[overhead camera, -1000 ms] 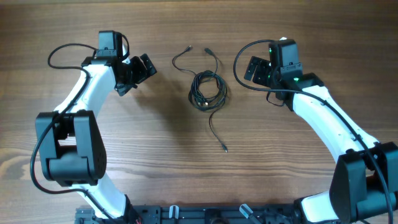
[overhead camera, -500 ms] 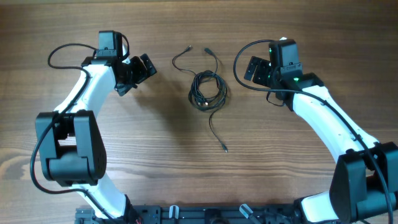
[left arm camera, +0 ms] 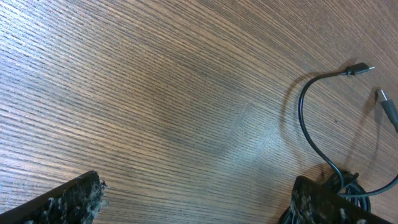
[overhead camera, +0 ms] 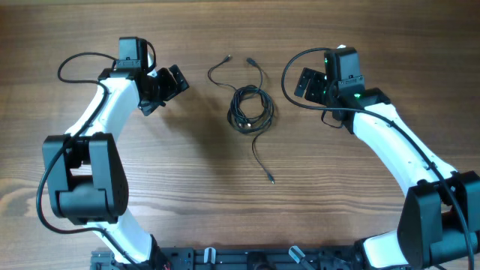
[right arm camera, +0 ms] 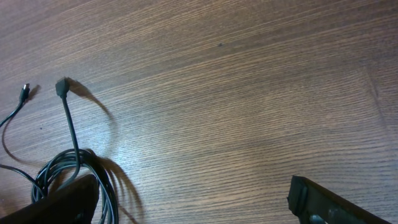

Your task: Untangle cables

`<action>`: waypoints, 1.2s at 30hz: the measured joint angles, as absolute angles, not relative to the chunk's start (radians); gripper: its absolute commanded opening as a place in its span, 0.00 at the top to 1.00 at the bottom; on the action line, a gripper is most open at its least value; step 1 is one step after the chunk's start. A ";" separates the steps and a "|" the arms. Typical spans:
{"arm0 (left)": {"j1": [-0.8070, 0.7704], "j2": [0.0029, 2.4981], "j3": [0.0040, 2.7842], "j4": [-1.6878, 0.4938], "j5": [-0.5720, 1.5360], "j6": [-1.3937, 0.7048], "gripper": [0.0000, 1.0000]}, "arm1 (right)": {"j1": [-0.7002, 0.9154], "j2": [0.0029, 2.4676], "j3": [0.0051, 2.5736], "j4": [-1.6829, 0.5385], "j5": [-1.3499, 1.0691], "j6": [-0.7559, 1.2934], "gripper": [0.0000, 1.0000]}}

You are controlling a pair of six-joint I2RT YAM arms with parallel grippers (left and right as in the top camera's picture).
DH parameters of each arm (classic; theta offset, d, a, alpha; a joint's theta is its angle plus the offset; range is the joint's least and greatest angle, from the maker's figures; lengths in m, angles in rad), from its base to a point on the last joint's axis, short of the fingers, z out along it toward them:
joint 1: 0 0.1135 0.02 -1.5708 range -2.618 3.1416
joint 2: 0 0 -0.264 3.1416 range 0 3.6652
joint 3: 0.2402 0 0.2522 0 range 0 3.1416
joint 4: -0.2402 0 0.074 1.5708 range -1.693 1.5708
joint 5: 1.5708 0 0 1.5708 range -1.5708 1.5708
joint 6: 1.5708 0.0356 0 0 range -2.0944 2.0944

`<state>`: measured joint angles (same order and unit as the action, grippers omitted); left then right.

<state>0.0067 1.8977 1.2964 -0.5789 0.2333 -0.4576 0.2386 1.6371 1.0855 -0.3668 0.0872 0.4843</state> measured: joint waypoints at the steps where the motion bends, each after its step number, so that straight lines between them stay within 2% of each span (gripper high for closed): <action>1: 0.007 1.898 1.296 -0.579 0.233 -0.458 0.00 | 0.239 1.637 1.085 -0.367 0.088 0.484 0.00; 30: 0.007 1.898 1.296 -0.578 0.233 -0.458 0.00 | 0.239 1.637 1.085 -0.367 0.087 0.484 0.00; 36: 0.007 1.898 1.296 -0.515 0.233 -0.458 0.00 | 0.239 1.637 1.085 -0.367 0.087 0.484 0.00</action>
